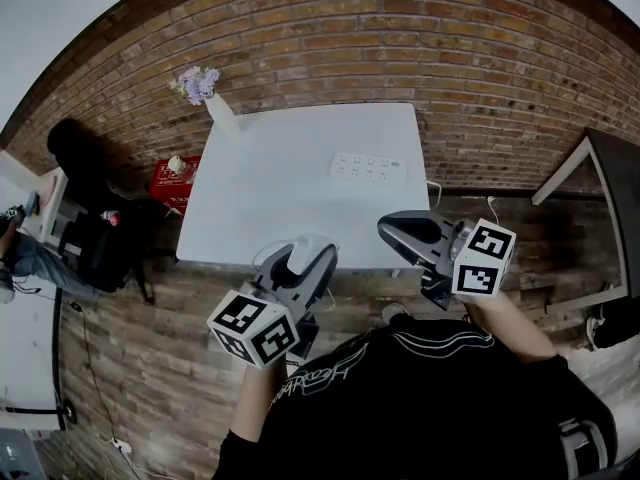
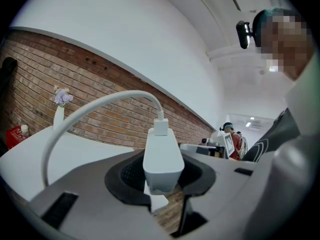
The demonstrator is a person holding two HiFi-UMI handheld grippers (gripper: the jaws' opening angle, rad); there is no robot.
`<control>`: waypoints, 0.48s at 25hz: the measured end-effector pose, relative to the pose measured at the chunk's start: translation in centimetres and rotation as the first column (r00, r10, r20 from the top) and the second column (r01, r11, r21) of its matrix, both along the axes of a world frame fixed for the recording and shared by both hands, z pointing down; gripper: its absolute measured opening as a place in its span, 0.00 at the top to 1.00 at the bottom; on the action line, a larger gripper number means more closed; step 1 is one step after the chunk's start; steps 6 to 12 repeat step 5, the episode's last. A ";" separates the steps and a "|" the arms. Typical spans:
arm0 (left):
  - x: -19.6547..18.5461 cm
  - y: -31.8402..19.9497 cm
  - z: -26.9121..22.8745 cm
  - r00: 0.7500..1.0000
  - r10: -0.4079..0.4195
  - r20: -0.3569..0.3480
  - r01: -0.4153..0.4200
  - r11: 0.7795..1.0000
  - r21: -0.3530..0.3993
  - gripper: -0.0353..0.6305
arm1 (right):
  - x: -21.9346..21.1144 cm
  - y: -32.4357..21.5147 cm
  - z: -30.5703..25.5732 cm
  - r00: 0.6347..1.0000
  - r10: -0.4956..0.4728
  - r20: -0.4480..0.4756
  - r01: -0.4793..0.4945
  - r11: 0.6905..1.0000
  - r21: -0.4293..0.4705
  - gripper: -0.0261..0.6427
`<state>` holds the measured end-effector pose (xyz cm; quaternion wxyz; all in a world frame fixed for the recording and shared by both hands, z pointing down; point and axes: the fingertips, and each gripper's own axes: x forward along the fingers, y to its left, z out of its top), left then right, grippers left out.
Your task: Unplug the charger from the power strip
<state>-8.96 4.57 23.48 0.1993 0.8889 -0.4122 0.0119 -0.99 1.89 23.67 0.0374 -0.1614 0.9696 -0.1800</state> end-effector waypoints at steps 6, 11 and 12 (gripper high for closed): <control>-0.2 0.2 -0.3 1.000 -0.005 0.002 0.005 1.000 0.003 0.75 | -0.2 0.2 -0.2 1.000 0.000 0.002 0.000 1.000 0.003 0.97; -0.2 0.2 -0.3 1.000 -0.005 0.002 0.005 1.000 0.003 0.75 | -0.2 0.2 -0.2 1.000 0.000 0.002 0.000 1.000 0.003 0.97; -0.2 0.2 -0.3 1.000 -0.005 0.002 0.005 1.000 0.003 0.75 | -0.2 0.2 -0.2 1.000 0.000 0.002 0.000 1.000 0.003 0.97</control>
